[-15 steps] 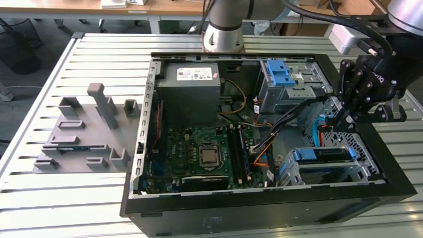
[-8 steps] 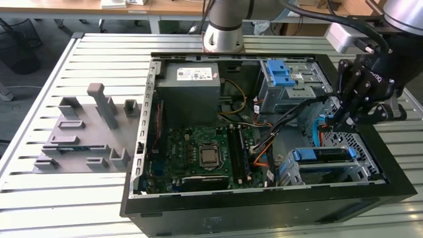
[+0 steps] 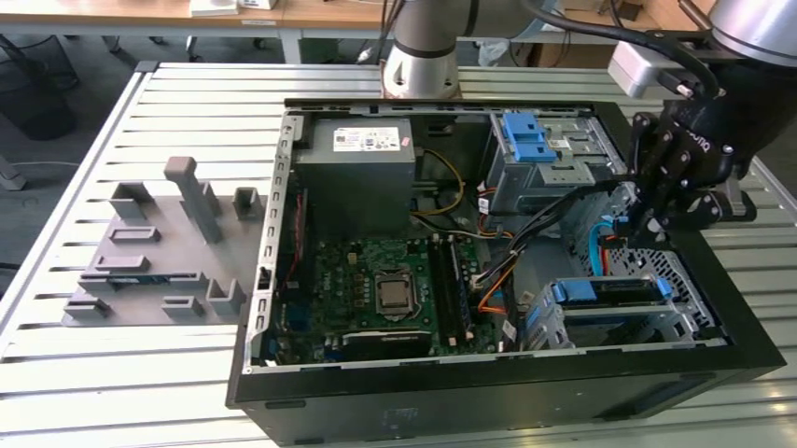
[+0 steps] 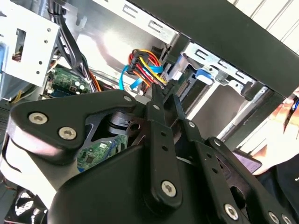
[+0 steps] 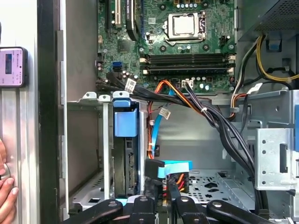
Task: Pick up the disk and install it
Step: 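Insert the first disk wire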
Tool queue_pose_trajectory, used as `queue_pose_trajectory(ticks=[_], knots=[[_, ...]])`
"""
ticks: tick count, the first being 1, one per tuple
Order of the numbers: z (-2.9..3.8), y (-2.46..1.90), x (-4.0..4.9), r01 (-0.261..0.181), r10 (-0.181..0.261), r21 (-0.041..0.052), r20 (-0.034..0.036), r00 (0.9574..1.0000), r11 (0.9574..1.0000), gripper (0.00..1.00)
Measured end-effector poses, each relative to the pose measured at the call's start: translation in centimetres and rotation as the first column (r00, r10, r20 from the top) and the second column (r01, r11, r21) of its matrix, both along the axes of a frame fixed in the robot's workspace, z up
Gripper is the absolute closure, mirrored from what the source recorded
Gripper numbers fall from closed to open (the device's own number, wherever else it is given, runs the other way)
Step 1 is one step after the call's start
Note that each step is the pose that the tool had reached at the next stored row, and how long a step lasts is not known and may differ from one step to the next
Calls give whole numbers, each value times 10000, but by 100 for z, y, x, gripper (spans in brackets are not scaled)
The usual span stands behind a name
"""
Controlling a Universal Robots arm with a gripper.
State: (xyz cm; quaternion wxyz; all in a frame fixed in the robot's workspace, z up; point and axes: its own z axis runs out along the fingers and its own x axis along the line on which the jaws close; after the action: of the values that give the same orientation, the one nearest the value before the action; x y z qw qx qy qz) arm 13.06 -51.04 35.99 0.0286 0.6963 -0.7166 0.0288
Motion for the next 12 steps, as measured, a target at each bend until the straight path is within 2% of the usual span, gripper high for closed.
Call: queue_pose_trajectory(ticks=[2,6,9,11,12], knots=[[-9,23,3,15,-15,-65,0,10000,10000,75],[-26,36,5,39,-39,-422,1,10000,9991,75],[-40,40,8,53,-53,-648,2,10000,9979,75],[-47,42,12,63,-63,-722,3,10000,9974,76],[-50,43,14,69,-69,-731,2,10000,9973,83]])
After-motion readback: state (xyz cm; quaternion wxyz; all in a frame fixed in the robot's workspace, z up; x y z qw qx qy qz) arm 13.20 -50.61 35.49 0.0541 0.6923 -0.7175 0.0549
